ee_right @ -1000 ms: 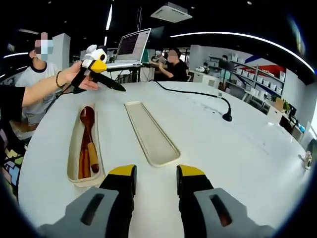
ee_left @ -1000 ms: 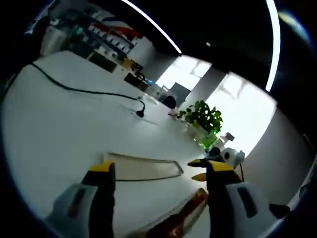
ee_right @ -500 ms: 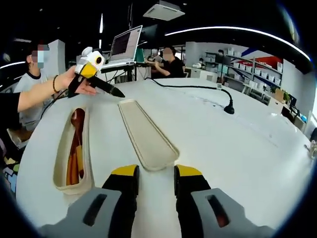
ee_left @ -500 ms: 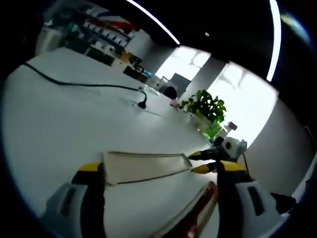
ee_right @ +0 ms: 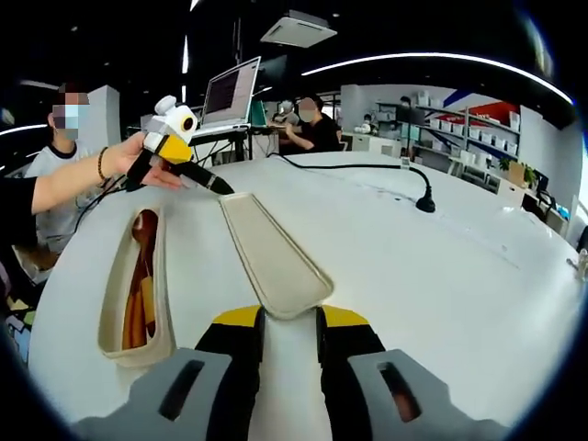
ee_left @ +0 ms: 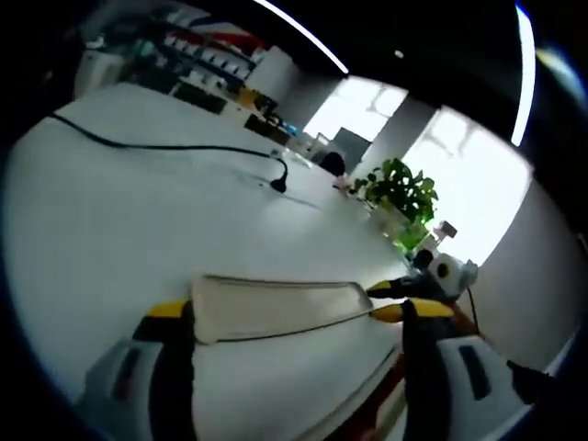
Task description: Arrange the utensils inside the cutlery case until each visible utensil rests in its matching compartment.
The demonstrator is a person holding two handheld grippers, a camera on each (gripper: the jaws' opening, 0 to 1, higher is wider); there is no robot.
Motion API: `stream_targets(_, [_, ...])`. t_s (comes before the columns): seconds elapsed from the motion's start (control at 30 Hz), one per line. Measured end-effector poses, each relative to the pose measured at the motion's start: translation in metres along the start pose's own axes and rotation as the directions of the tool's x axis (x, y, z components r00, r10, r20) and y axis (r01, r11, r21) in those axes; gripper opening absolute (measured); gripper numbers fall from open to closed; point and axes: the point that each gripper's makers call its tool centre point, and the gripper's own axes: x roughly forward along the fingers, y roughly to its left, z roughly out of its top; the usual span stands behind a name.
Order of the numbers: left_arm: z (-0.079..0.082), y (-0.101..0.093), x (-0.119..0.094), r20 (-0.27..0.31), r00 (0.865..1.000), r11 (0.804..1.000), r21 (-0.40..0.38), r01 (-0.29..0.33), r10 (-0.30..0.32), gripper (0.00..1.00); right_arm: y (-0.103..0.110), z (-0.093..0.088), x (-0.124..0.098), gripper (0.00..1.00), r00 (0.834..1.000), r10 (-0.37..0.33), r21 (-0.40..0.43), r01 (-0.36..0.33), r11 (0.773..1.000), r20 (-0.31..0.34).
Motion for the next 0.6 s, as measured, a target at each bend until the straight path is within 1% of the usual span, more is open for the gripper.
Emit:
stream_targets(0.1, [0.009, 0.006, -0.002, 0.012, 1.0, 0.999, -0.034, 0.001, -0.001, 0.97, -0.001, 0.0, 0.001, 0.23, 1.0, -0.007, 0.006, 0.007, 1.0, 0.007])
stream_targets(0.17, [0.013, 0.012, -0.002, 0.008, 1.0, 0.999, -0.041, 0.0, 0.001, 0.92, -0.002, 0.0, 0.0, 0.23, 1.0, -0.011, 0.023, 0.011, 1.0, 0.016])
stream_targets(0.2, [0.014, 0.016, -0.002, -0.001, 1.0, 0.999, -0.032, -0.006, 0.006, 0.89, -0.002, 0.0, 0.0, 0.23, 1.0, -0.011, 0.023, 0.01, 1.0, 0.019])
stream_targets(0.23, [0.015, 0.018, -0.003, -0.004, 1.0, 0.999, -0.034, -0.01, 0.01, 0.87, -0.001, -0.001, 0.0, 0.23, 1.0, -0.007, -0.001, 0.007, 1.0, 0.027])
stream_targets(0.27, [0.016, 0.02, -0.003, -0.001, 1.0, 0.998, -0.054, -0.018, 0.018, 0.85, -0.002, 0.002, 0.001, 0.23, 0.999, -0.004, -0.037, 0.005, 0.999, 0.049])
stream_targets(0.3, [0.019, 0.02, -0.003, 0.007, 1.0, 0.997, -0.074, -0.015, 0.015, 0.85, -0.002, 0.0, -0.001, 0.23, 0.999, -0.005, -0.012, 0.005, 1.0, 0.045])
stream_targets(0.33, [0.018, 0.02, -0.002, 0.006, 1.0, 0.997, -0.075, -0.012, 0.012, 0.86, -0.002, 0.0, -0.002, 0.23, 0.999, -0.007, 0.002, 0.007, 1.0, 0.05])
stream_targets(0.4, [0.019, 0.02, -0.002, -0.006, 1.0, 0.998, -0.064, -0.017, 0.016, 0.83, -0.002, 0.0, -0.003, 0.23, 0.998, -0.01, 0.004, 0.01, 1.0, 0.054])
stream_targets(0.47, [0.017, 0.018, -0.004, -0.001, 1.0, 0.998, -0.052, -0.031, 0.031, 0.77, -0.002, 0.0, -0.004, 0.23, 0.998, -0.015, 0.011, 0.014, 1.0, 0.056])
stream_targets(0.57, [0.027, 0.02, -0.009, 0.032, 0.999, 0.998, -0.052, -0.032, 0.033, 0.65, -0.004, -0.001, -0.006, 0.23, 0.998, -0.023, 0.017, 0.022, 1.0, 0.054])
stream_targets(0.6, [0.028, 0.018, -0.011, 0.047, 0.998, 0.998, -0.056, -0.027, 0.029, 0.61, -0.004, -0.002, -0.007, 0.23, 0.998, -0.025, 0.018, 0.024, 1.0, 0.053])
